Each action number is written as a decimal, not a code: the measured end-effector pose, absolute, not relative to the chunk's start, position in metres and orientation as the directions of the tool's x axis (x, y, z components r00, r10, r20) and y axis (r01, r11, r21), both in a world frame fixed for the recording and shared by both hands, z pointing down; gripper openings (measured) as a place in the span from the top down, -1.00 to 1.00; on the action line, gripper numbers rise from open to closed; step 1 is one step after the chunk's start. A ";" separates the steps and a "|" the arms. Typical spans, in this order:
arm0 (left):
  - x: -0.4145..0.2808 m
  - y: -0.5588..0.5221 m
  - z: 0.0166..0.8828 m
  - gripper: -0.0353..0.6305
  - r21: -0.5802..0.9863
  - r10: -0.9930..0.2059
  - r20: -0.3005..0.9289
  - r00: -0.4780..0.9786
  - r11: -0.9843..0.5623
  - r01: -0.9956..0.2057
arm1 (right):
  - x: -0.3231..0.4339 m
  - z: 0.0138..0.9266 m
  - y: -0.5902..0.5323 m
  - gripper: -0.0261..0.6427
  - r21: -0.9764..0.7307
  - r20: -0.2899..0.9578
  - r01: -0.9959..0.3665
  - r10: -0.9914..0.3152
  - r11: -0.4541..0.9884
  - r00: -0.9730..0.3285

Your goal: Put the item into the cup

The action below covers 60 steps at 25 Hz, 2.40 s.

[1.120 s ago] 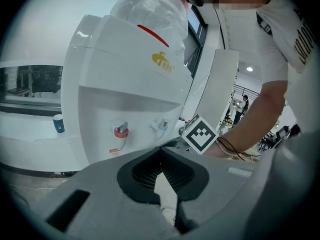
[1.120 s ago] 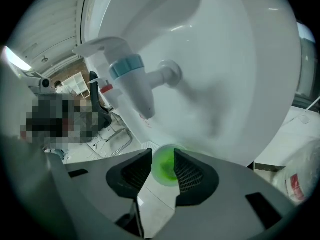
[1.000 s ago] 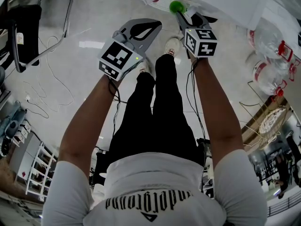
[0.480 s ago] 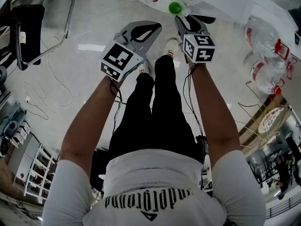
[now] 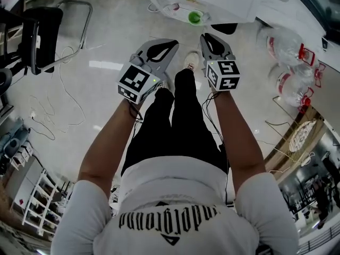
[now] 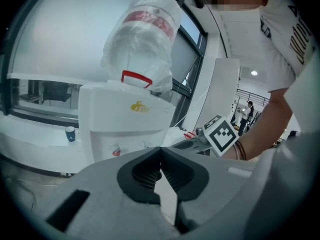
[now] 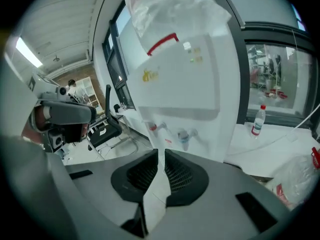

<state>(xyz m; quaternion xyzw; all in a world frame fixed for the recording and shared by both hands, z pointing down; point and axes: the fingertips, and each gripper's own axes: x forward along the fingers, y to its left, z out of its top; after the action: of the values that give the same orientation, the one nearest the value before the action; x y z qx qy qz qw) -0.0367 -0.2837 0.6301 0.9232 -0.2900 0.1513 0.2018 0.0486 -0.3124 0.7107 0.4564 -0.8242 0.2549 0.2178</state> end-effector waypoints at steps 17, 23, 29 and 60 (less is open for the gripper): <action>-0.086 -0.213 0.460 0.85 0.191 -0.556 0.284 0.781 -0.766 -0.614 | 0.018 0.472 -0.225 0.88 -0.069 0.406 -0.775 -0.692 0.629 -0.597; -0.097 -0.188 0.404 0.85 0.163 -0.545 0.243 0.803 -0.793 -0.587 | 0.007 0.410 -0.195 0.88 -0.043 0.351 -0.754 -0.697 0.655 -0.625; -0.110 -0.156 0.345 0.85 0.163 -0.535 0.188 0.823 -0.810 -0.564 | -0.002 0.355 -0.175 0.88 -0.020 0.297 -0.750 -0.712 0.661 -0.636; -0.181 -0.102 0.248 0.85 0.134 -0.578 0.049 0.815 -0.805 -0.578 | -0.038 0.245 -0.110 0.88 0.047 0.206 -0.717 -0.709 0.695 -0.674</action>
<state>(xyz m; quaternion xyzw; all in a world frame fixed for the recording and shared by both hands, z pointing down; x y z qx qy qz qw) -0.1807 -0.1020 0.2475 0.9499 -0.3042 0.0030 0.0714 -0.0382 -0.1103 0.2445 0.3898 -0.9148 0.0188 0.1044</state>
